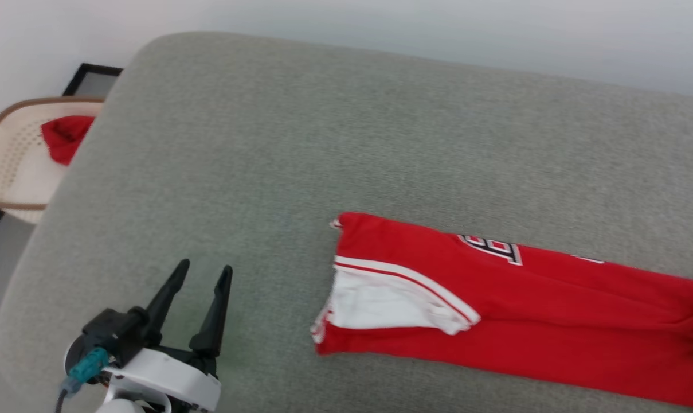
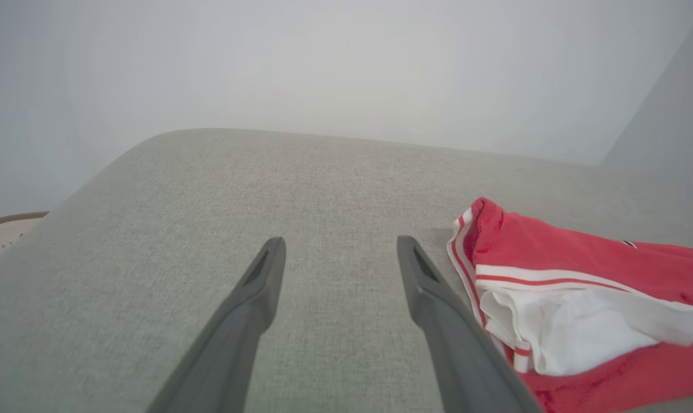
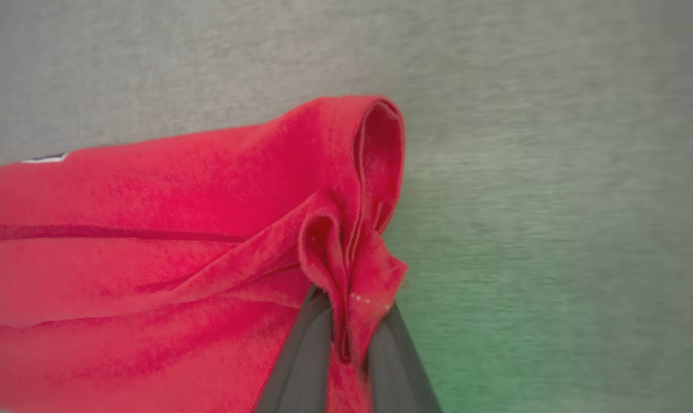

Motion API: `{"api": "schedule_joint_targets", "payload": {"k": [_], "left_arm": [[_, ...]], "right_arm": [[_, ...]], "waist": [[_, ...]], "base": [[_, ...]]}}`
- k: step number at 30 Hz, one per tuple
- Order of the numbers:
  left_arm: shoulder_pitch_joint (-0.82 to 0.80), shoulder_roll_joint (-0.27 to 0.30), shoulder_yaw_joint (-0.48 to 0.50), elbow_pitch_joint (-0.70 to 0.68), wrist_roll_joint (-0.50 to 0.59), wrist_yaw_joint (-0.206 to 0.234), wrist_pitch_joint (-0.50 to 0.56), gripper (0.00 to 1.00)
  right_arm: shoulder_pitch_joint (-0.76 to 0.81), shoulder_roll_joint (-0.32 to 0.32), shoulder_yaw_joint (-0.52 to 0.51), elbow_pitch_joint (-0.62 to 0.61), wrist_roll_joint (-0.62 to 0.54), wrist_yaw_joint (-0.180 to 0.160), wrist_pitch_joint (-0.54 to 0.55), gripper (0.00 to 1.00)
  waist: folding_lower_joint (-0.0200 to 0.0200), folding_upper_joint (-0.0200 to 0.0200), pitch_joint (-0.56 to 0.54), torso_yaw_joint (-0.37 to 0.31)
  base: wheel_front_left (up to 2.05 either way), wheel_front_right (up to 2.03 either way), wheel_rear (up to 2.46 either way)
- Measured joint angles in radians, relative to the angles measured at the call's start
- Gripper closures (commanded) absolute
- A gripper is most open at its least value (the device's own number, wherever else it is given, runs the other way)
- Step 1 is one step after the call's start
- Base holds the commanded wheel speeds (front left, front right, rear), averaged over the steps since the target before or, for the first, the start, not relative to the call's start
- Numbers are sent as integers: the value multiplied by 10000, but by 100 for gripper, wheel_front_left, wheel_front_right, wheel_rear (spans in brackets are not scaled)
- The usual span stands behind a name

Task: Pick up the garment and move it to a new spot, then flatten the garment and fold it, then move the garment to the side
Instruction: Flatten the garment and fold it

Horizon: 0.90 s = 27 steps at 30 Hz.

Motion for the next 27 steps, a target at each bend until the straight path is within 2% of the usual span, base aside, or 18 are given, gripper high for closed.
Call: {"api": "schedule_joint_targets", "payload": {"k": [8, 13, 16, 21, 27], "left_arm": [[37, 92, 211, -403, 52, 0, 0, 0], [37, 203, 313, -535, 46, 0, 0, 0], [34, 215, 236, -516, 44, 0, -2, 0], [35, 171, 205, -385, 46, 0, 0, 0], [42, 86, 159, -219, 44, 0, 0, 0]], "right_arm": [[85, -844, -1440, -330, -316, -2, -453, 100], [93, -1012, -2504, -723, -723, -4, -470, 100], [79, -1053, -2732, -874, -901, -4, -485, 100], [390, -819, -1778, -1469, -780, -6, -360, 100], [629, -531, 255, -2999, -219, -6, 92, 100]], "waist": [[0, 0, 189, -679], [0, 0, 392, -1026], [0, 0, 498, -1194], [0, 0, 460, -1390], [0, 0, 230, -1484]], "base": [[0, 0, 0], [0, 0, 0], [0, 0, 0], [0, 0, 0], [0, 0, 0]]}}
